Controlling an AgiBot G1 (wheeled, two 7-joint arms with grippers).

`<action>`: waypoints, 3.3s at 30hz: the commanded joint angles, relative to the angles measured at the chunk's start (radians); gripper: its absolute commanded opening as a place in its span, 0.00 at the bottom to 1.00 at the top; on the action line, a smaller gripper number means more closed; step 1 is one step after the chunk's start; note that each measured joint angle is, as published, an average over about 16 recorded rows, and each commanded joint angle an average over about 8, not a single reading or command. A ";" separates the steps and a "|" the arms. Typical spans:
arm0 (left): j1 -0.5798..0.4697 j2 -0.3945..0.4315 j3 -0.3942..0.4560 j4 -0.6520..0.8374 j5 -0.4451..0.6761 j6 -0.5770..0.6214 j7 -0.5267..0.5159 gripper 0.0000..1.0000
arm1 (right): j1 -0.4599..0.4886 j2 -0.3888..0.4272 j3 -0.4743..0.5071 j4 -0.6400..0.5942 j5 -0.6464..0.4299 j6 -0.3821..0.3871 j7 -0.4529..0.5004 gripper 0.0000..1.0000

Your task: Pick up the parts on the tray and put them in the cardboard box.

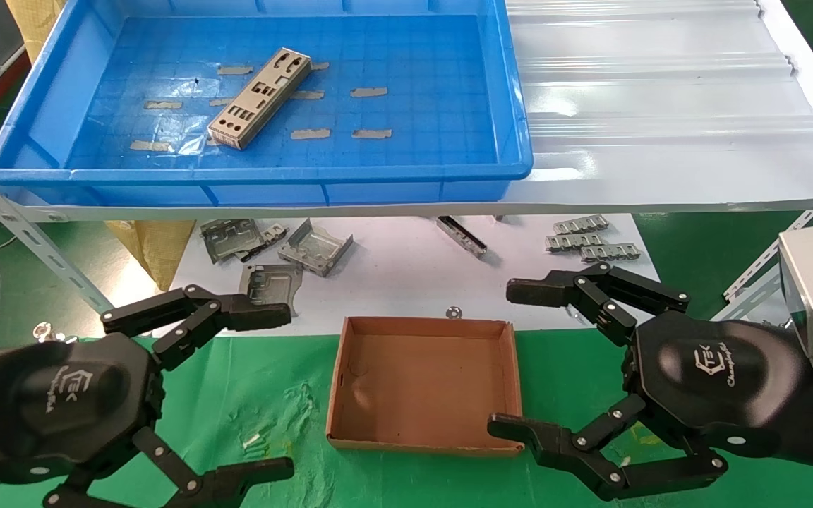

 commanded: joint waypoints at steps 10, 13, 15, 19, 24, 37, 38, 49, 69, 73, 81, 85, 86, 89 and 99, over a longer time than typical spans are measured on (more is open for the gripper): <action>0.000 0.000 0.000 0.000 0.000 0.000 0.000 1.00 | 0.000 0.000 0.000 0.000 0.000 0.000 0.000 1.00; 0.000 0.000 0.000 0.000 0.000 0.000 0.000 1.00 | 0.000 0.000 0.000 0.000 0.000 0.000 0.000 1.00; 0.000 0.000 0.000 0.000 0.000 0.000 0.000 1.00 | 0.000 0.000 0.000 0.000 0.000 0.000 0.000 1.00; 0.000 0.000 0.000 0.000 0.000 0.000 0.000 1.00 | 0.000 0.000 0.000 0.000 0.000 0.000 0.000 0.50; 0.000 0.000 0.000 0.000 0.000 0.000 0.000 1.00 | 0.000 0.000 0.000 0.000 0.000 0.000 0.000 0.00; 0.000 0.000 0.000 0.000 0.000 0.000 0.000 1.00 | 0.000 0.000 0.000 0.000 0.000 0.000 0.000 0.00; 0.000 0.000 0.000 0.000 0.000 0.000 0.000 1.00 | 0.000 0.000 0.000 0.000 0.000 0.000 0.000 0.00; 0.000 0.000 0.000 0.000 0.000 0.000 0.000 1.00 | 0.000 0.000 0.000 0.000 0.000 0.000 0.000 0.00; -0.086 0.011 0.006 0.013 0.046 -0.027 -0.014 1.00 | 0.000 0.000 0.000 0.000 0.000 0.000 0.000 0.00; -0.216 0.055 0.032 0.080 0.125 -0.056 -0.032 1.00 | 0.000 0.000 0.000 0.000 0.000 0.000 0.000 0.00; -0.535 0.236 0.129 0.411 0.340 -0.122 -0.008 1.00 | 0.000 0.000 0.000 0.000 0.000 0.000 0.000 0.00; -0.680 0.327 0.180 0.608 0.450 -0.164 0.043 1.00 | 0.000 0.000 0.000 0.000 0.000 0.000 0.000 0.00; -0.711 0.348 0.191 0.654 0.474 -0.175 0.058 1.00 | 0.000 0.000 0.000 0.000 0.000 0.000 0.000 0.00; -0.787 0.402 0.219 0.784 0.533 -0.212 0.100 1.00 | 0.000 0.000 0.000 0.000 0.000 0.000 0.000 0.00; -0.909 0.517 0.264 1.093 0.627 -0.353 0.167 1.00 | 0.000 0.000 0.000 0.000 0.000 0.000 0.000 0.16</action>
